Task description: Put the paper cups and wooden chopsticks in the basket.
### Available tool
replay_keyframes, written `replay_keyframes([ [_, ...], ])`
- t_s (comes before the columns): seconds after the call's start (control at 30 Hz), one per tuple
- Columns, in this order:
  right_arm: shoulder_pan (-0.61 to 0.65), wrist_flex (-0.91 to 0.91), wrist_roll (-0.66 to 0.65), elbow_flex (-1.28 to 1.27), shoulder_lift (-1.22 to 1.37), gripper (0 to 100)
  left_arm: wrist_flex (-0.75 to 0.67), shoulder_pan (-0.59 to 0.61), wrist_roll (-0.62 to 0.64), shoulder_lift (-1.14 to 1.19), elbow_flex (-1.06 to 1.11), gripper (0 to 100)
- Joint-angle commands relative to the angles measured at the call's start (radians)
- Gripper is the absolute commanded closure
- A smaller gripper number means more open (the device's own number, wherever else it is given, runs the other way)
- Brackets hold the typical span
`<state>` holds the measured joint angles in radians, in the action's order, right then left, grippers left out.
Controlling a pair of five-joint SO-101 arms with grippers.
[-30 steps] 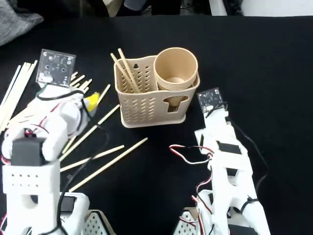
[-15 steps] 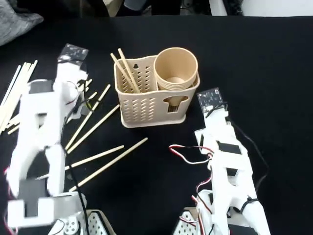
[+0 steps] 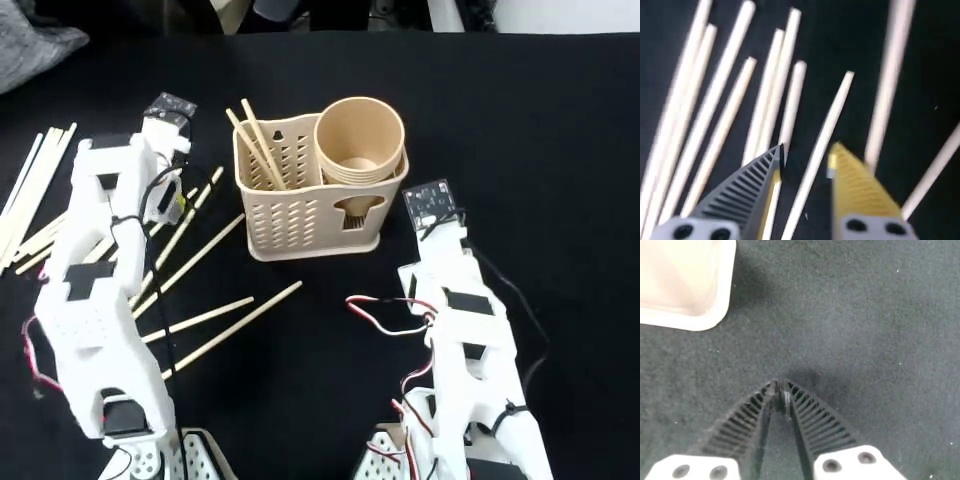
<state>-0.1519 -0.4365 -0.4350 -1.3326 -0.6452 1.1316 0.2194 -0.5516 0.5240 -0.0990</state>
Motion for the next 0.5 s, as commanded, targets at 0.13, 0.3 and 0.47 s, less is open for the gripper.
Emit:
replay_keyframes([
  [0.13, -0.014, 0.011, -0.012, 0.004, -0.022, 98.6, 0.17, -0.013, -0.189, 0.025, -0.077, 97],
  [0.3, -0.014, 0.011, -0.012, 0.004, -0.022, 98.6, 0.233, -0.013, -0.203, 0.023, -0.087, 97],
  [0.47, -0.014, 0.011, -0.012, 0.004, -0.022, 98.6, 0.316, -0.015, -0.196, -0.012, -0.125, 97],
])
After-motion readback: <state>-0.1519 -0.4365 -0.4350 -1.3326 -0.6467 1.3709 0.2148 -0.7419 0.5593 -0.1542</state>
